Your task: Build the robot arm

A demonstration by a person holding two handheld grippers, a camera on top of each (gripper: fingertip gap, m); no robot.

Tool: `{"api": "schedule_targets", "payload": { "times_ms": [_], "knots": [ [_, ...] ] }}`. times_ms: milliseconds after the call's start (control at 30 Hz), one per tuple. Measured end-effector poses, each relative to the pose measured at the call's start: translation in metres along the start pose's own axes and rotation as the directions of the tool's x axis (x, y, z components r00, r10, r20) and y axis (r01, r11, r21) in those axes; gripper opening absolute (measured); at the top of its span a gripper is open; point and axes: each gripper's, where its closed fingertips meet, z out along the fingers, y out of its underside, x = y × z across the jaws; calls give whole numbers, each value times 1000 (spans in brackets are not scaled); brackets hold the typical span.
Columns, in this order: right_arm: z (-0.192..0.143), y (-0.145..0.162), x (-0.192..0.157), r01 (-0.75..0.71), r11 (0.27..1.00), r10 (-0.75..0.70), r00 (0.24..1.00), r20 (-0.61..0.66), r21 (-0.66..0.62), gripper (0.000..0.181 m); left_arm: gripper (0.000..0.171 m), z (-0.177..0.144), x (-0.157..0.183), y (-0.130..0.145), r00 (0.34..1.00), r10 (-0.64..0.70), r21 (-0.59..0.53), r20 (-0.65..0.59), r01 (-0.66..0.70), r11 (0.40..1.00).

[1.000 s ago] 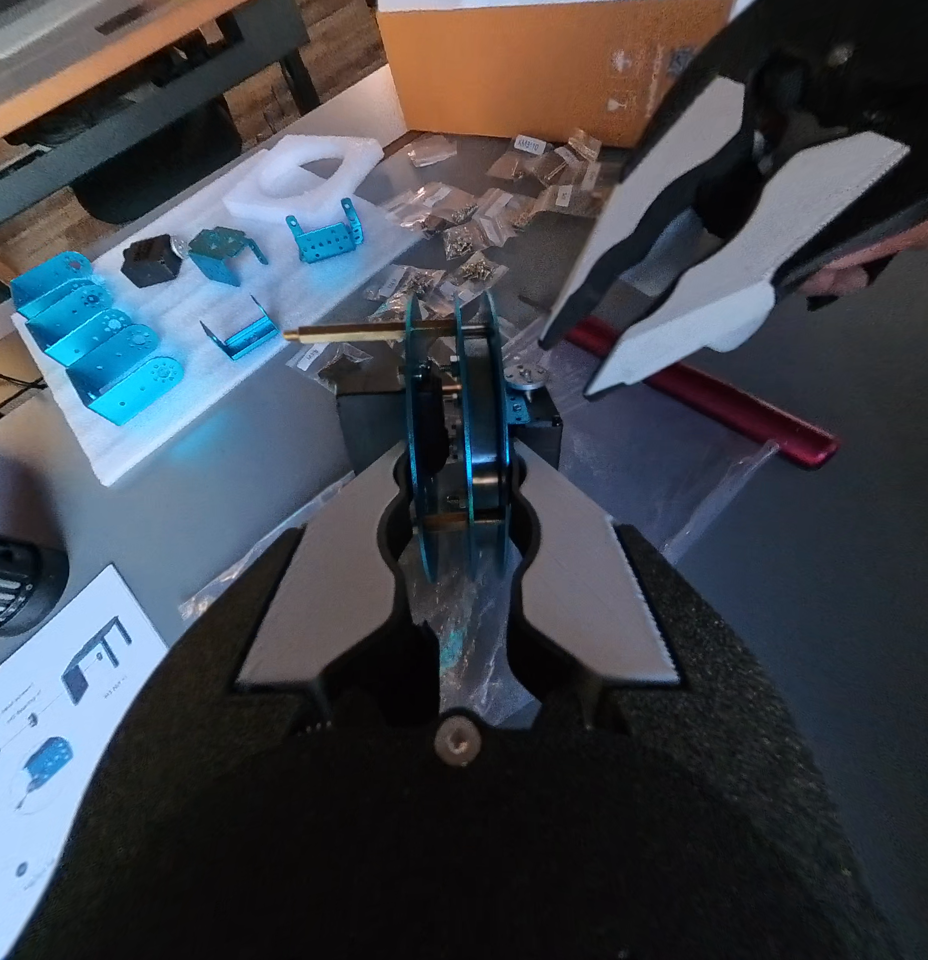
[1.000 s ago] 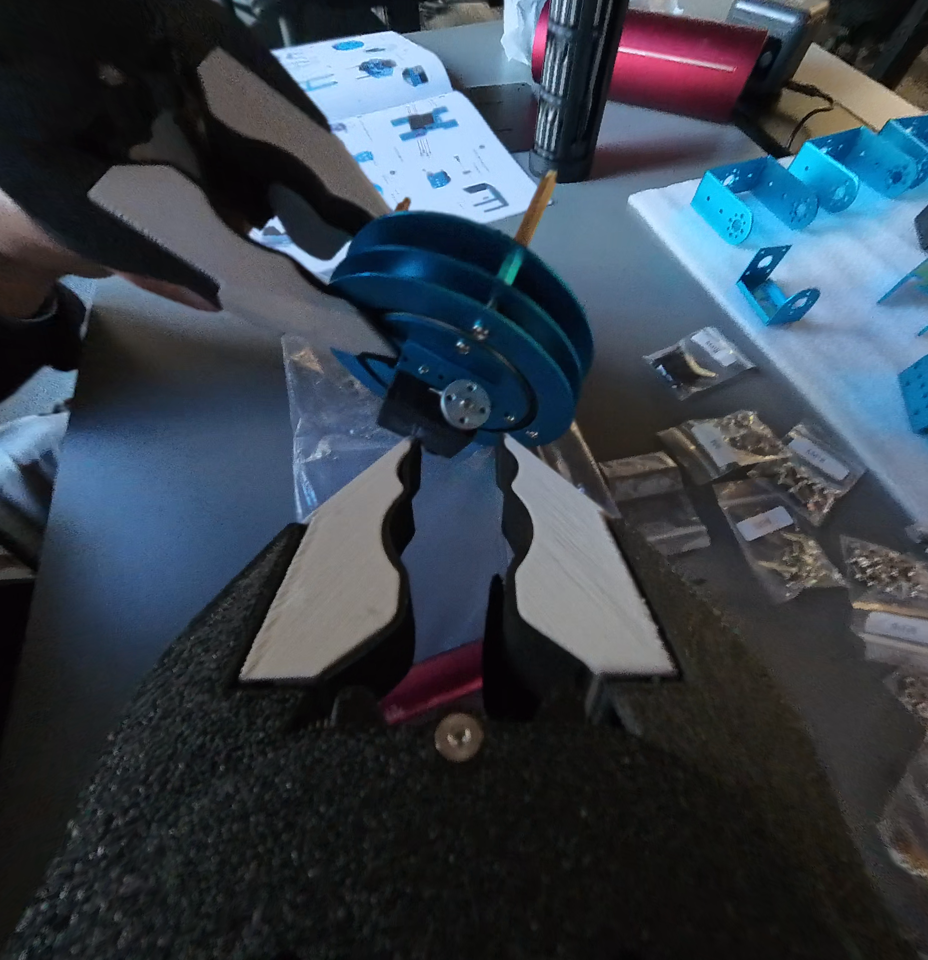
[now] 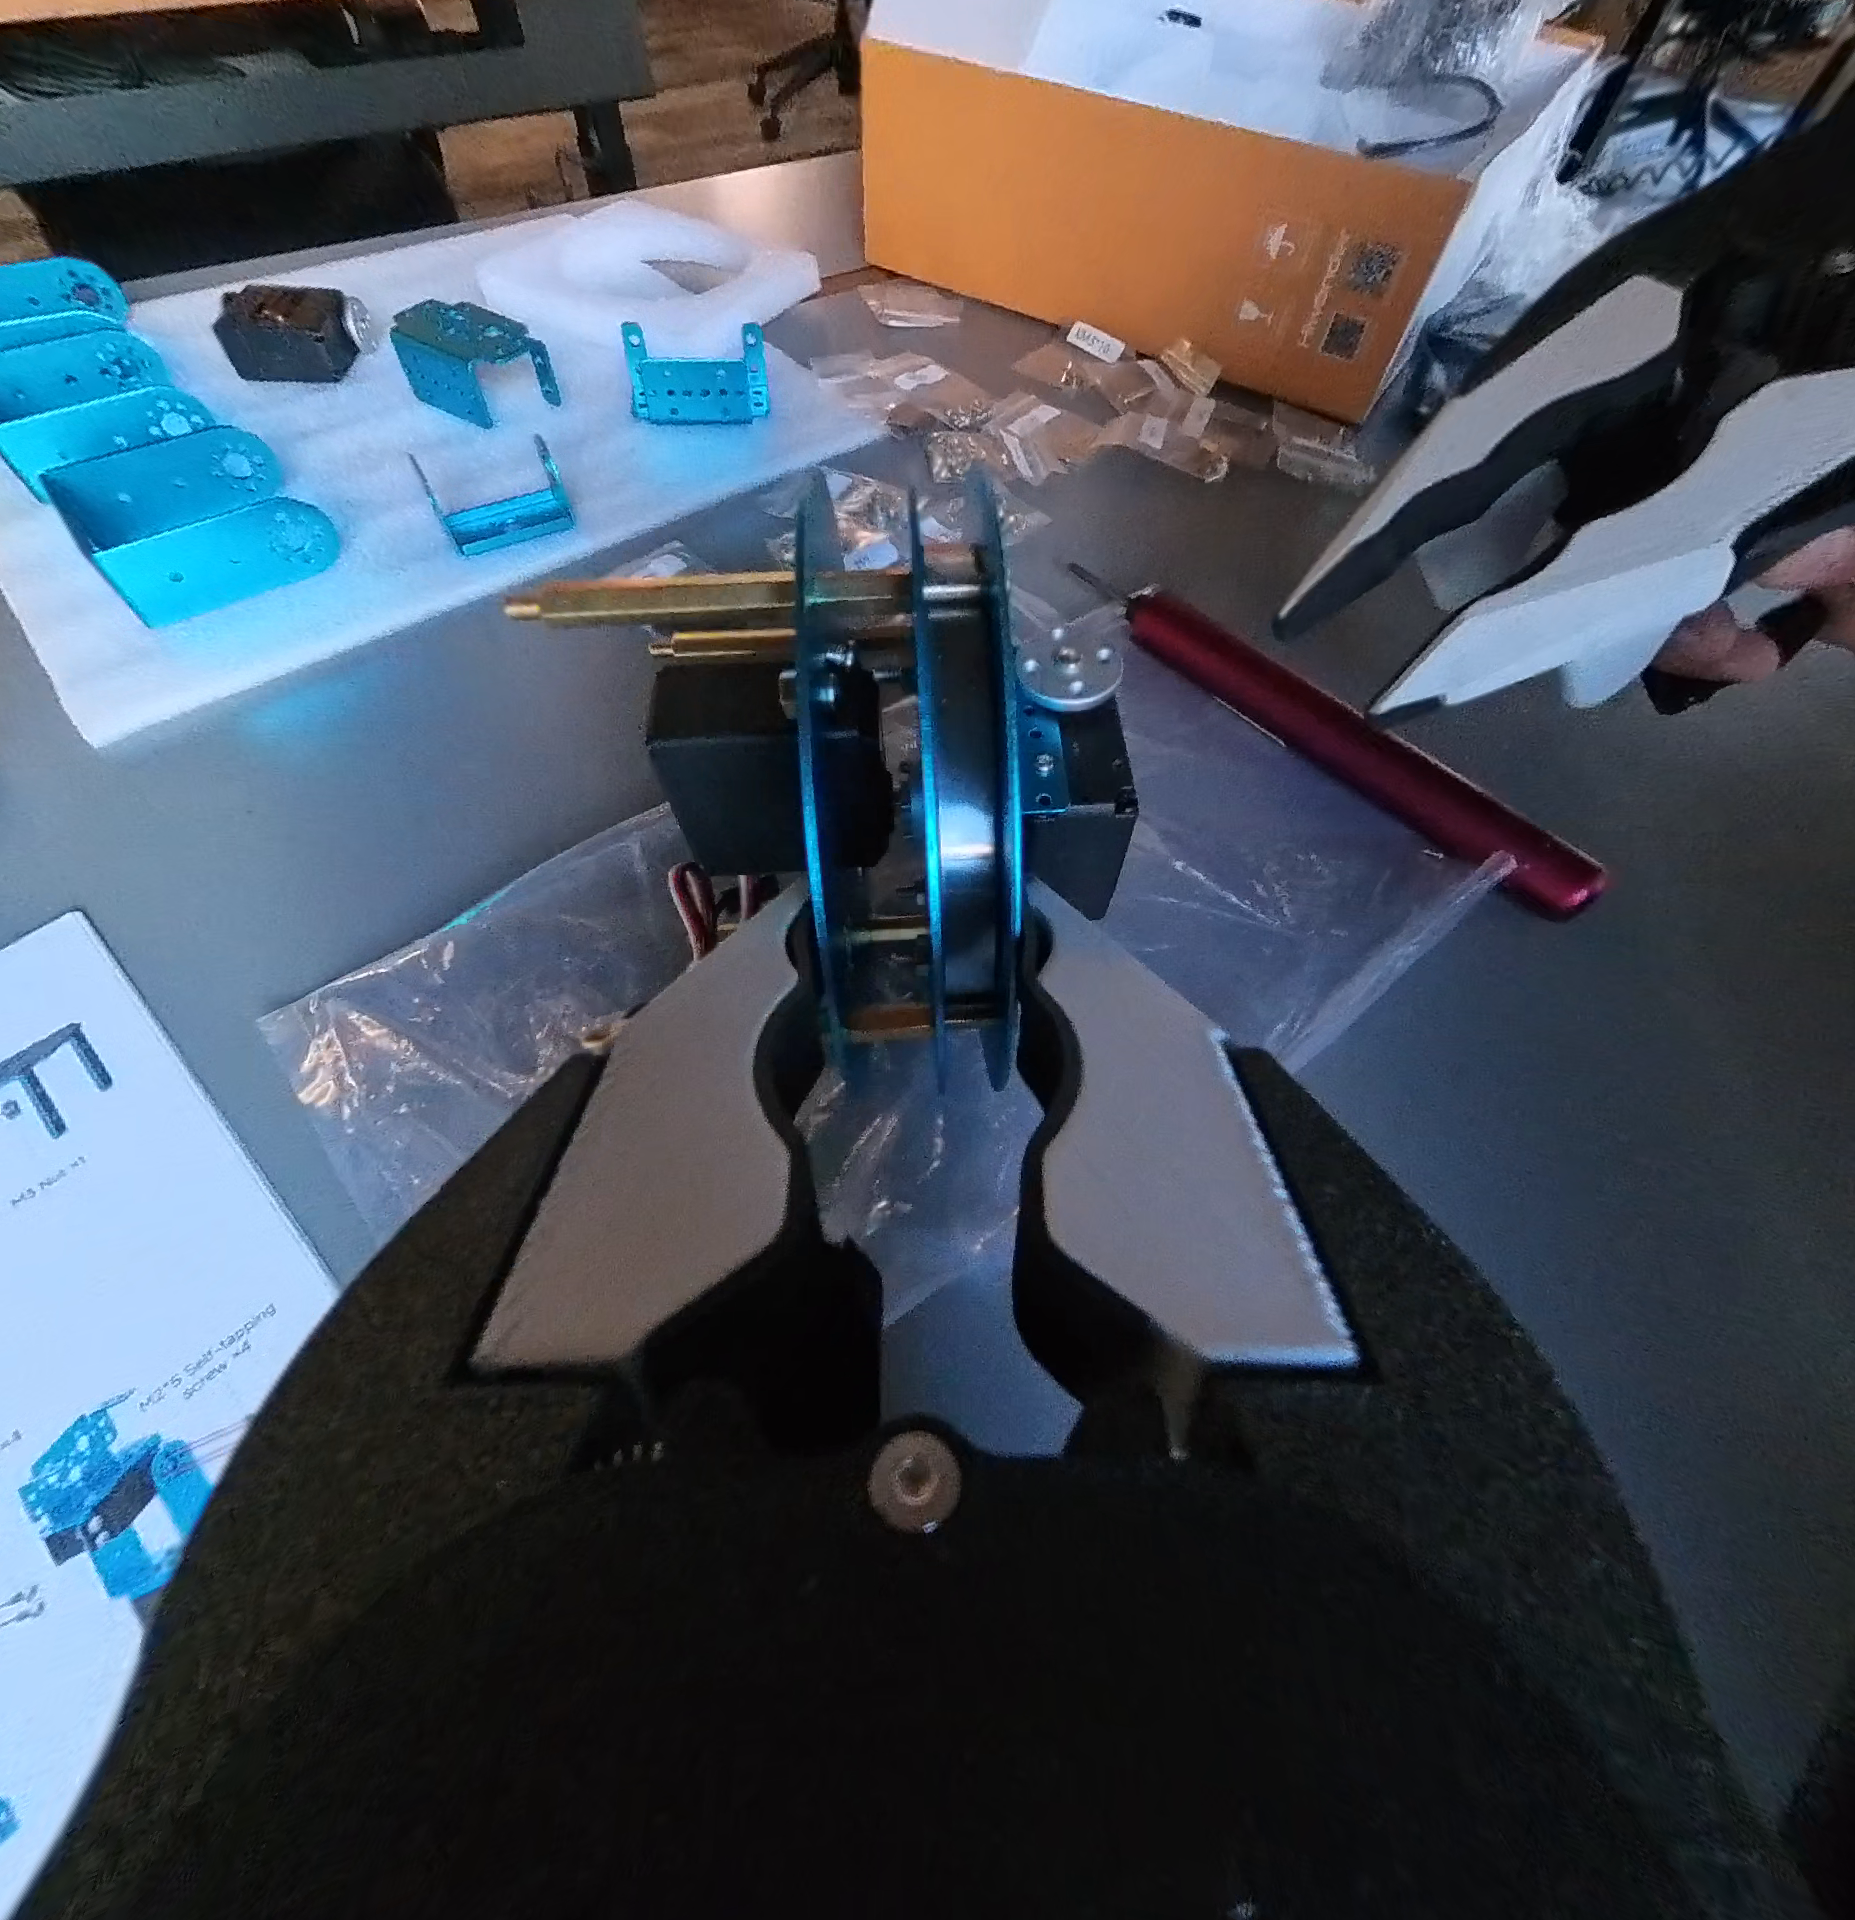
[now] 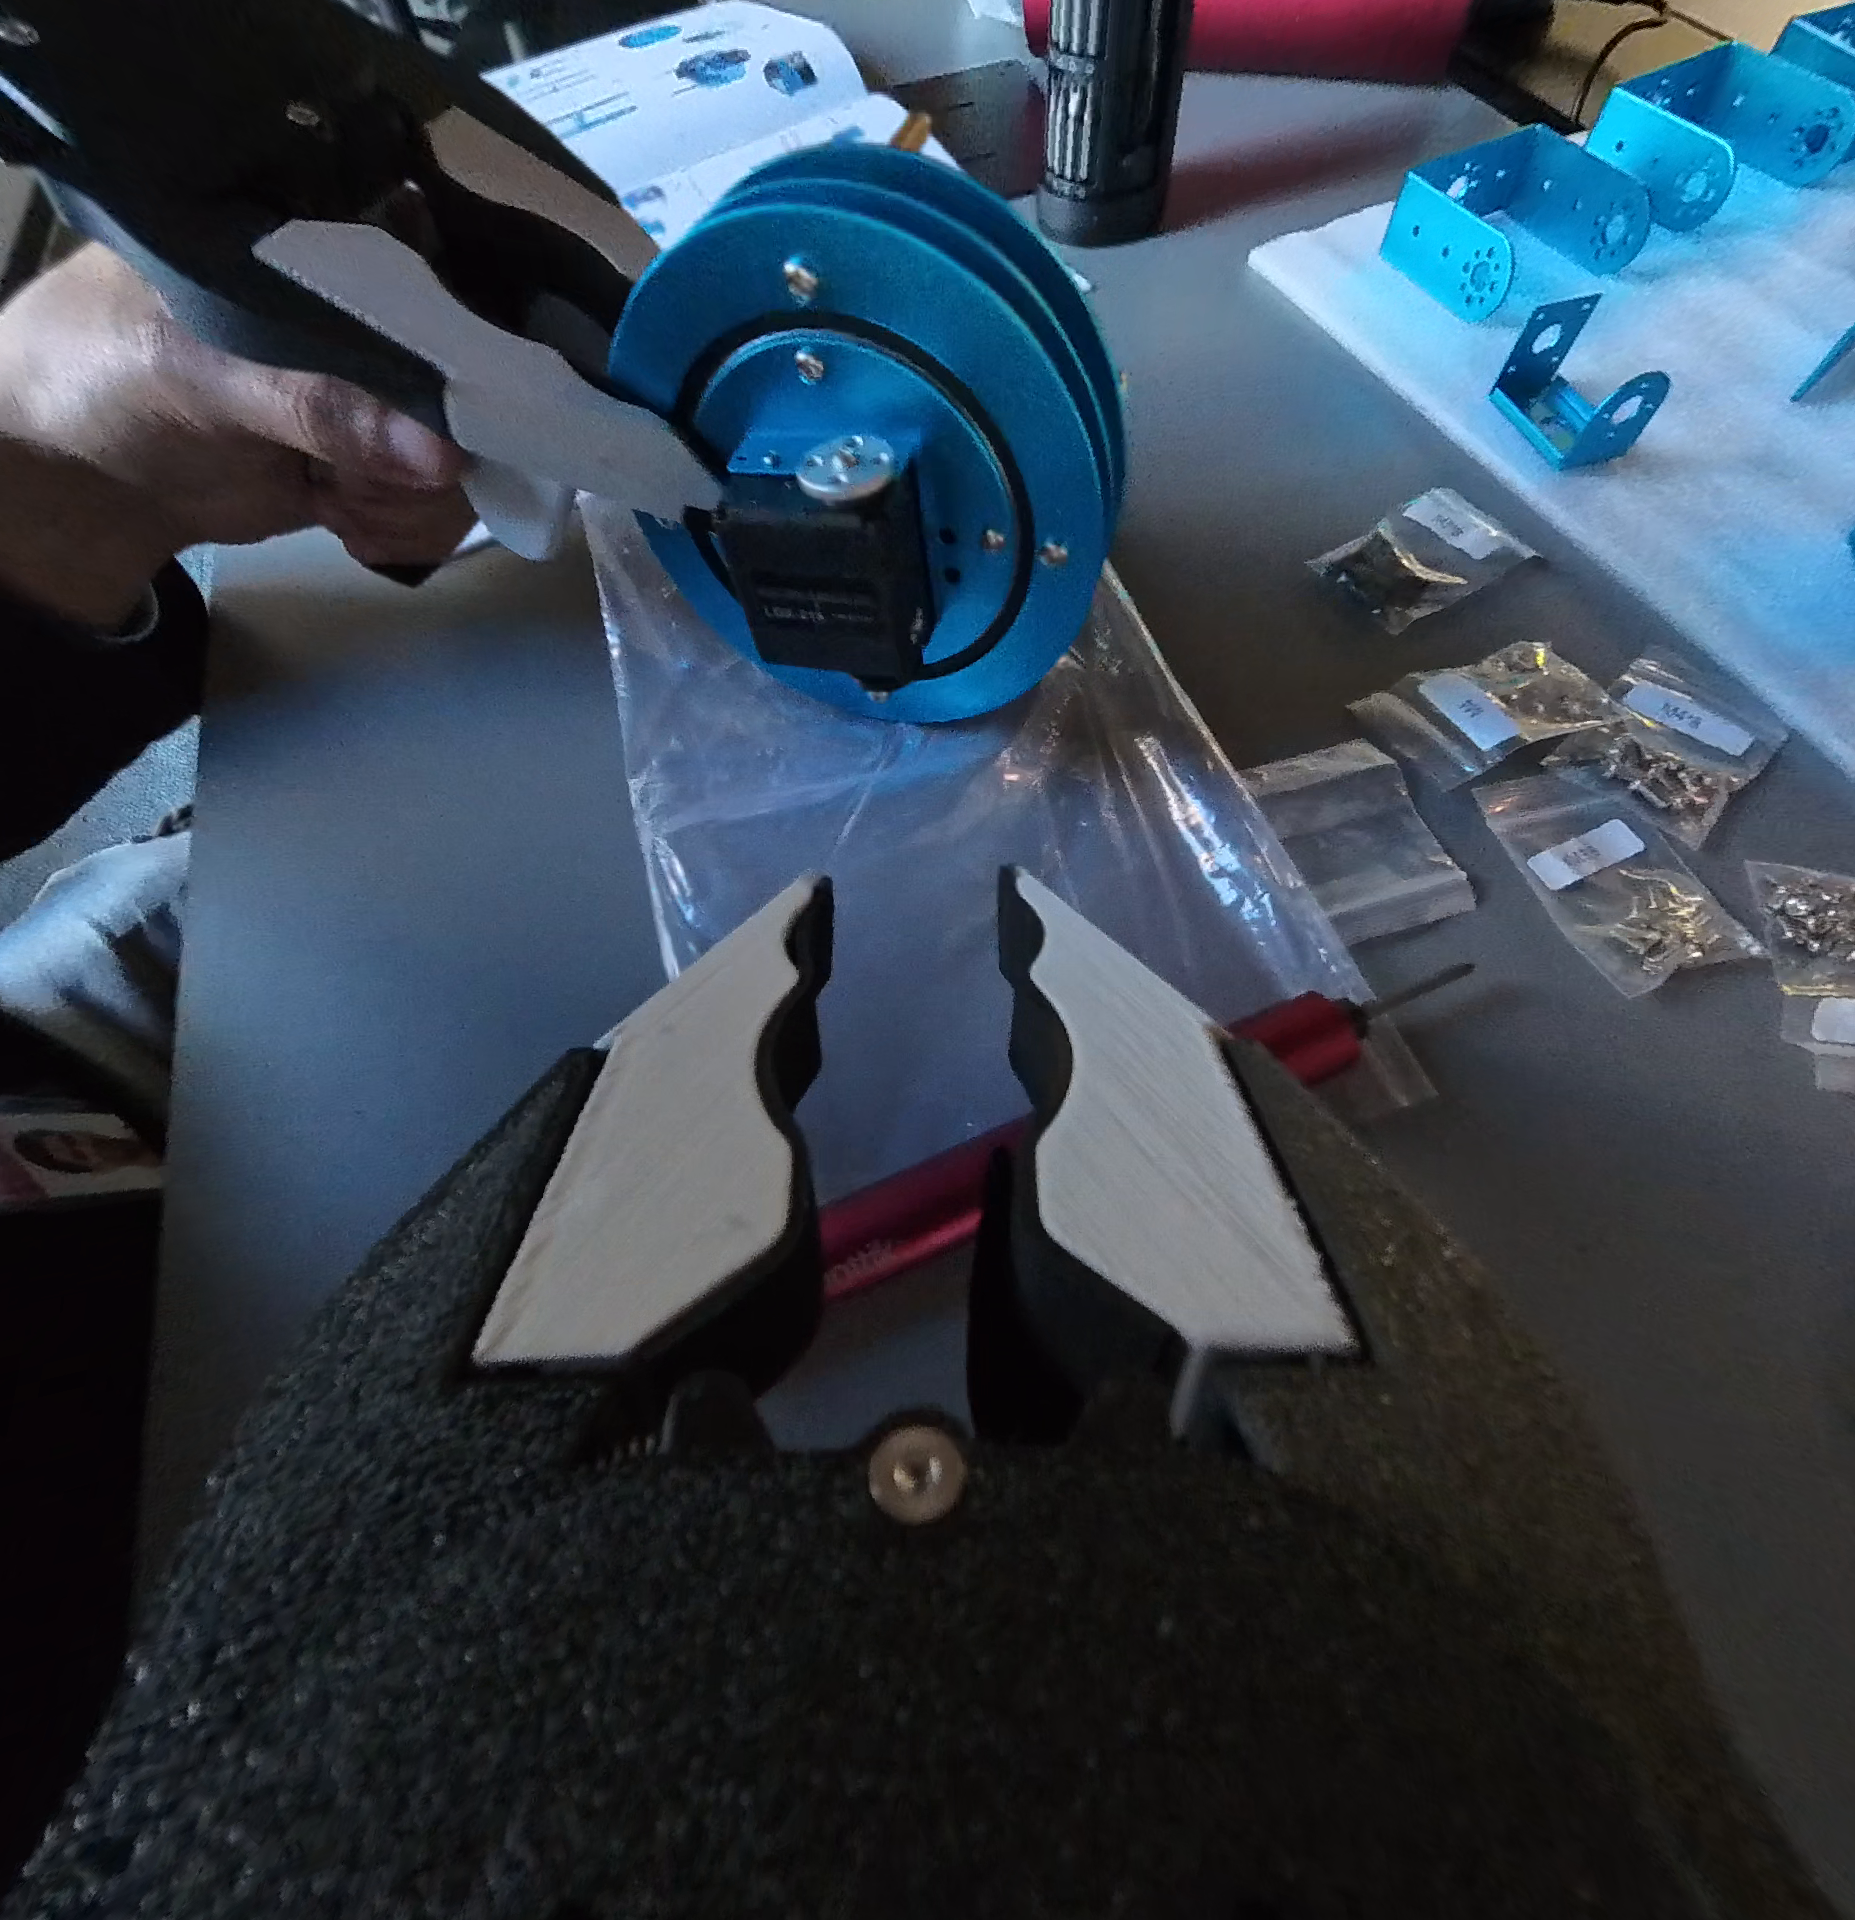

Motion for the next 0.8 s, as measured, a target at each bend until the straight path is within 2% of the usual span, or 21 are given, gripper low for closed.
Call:
{"api": "schedule_targets", "payload": {
  "times_ms": [167, 300, 367, 467, 667, 800],
  "knots": [
    [13, -1, 19, 48, 998, -46, 998, 34, -50, 36, 33, 0, 8, 3, 991, 130, 30, 35, -131, 991],
    [21, -11, 29, 61, 998, -59, 995, 80, -23, 35, 34, -2, 5, 7, 986, 152, 26, 73, -154, 988],
    [22, -14, 29, 59, 998, -59, 995, 83, 10, 34, 34, -3, 3, 9, 987, 139, 24, 76, -141, 990],
    [15, -22, 26, 37, 992, -47, 996, 74, 123, 30, 37, -6, 2, 11, 988, 129, 13, 81, -130, 991],
    [-6, -29, 25, -18, 979, 2, 997, 77, 201, 31, 39, -18, 3, 11, 985, 128, 32, 111, -133, 991],
    [-15, -41, 41, -16, 959, 19, 1000, -10, 284, 31, 40, -28, 3, 10, 983, 120, 41, 141, -127, 991]
  ]
}}
